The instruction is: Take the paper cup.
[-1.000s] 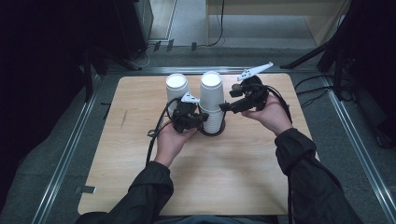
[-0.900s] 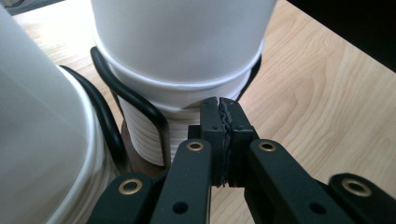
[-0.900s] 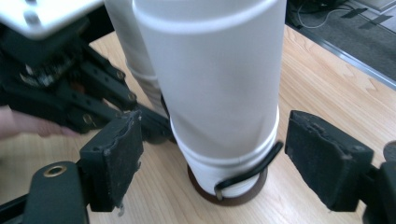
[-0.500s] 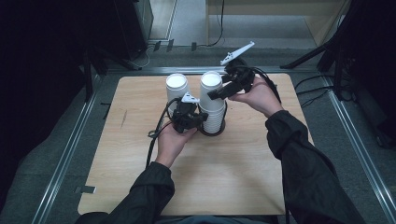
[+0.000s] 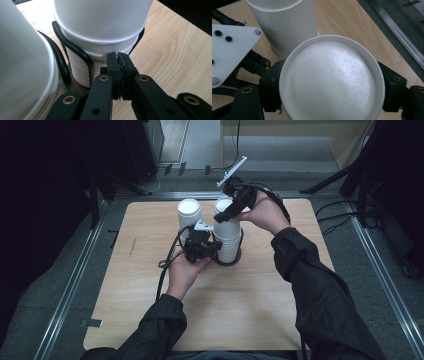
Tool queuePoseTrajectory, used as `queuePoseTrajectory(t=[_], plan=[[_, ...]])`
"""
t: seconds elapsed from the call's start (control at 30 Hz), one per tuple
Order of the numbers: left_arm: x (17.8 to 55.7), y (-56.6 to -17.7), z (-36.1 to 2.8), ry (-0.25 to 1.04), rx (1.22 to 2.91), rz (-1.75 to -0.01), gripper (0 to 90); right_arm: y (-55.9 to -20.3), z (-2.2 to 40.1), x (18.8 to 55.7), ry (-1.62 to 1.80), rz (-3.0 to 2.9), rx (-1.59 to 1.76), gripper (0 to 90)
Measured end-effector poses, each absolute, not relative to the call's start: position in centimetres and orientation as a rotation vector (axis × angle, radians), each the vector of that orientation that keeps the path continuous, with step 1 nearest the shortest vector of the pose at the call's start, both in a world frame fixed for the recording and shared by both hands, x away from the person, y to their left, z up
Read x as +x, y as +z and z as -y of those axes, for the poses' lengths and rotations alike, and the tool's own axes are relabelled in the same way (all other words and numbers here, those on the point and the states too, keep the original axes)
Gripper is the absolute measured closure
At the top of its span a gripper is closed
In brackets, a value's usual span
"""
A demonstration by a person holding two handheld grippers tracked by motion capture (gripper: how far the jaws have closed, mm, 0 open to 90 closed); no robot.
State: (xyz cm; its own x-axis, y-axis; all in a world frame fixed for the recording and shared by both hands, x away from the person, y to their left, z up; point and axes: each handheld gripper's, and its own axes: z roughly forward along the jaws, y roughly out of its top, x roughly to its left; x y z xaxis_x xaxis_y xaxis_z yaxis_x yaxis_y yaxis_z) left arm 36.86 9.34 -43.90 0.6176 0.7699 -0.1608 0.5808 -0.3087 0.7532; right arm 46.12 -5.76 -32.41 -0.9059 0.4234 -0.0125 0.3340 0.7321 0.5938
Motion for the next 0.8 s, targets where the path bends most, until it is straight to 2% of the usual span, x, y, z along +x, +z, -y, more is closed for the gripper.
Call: queuePoseTrajectory(t=[0.43,0.8], plan=[[36.9,-43.9,-9.5,0.288,2.024,-1.050,88.8,-31.9,5.4,46.0,0.862,-2.796,0.590,24.6],[36.8,-43.9,-9.3,0.288,2.027,-1.040,84.4,-28.6,6.5,45.8,0.949,-2.784,0.635,24.7]])
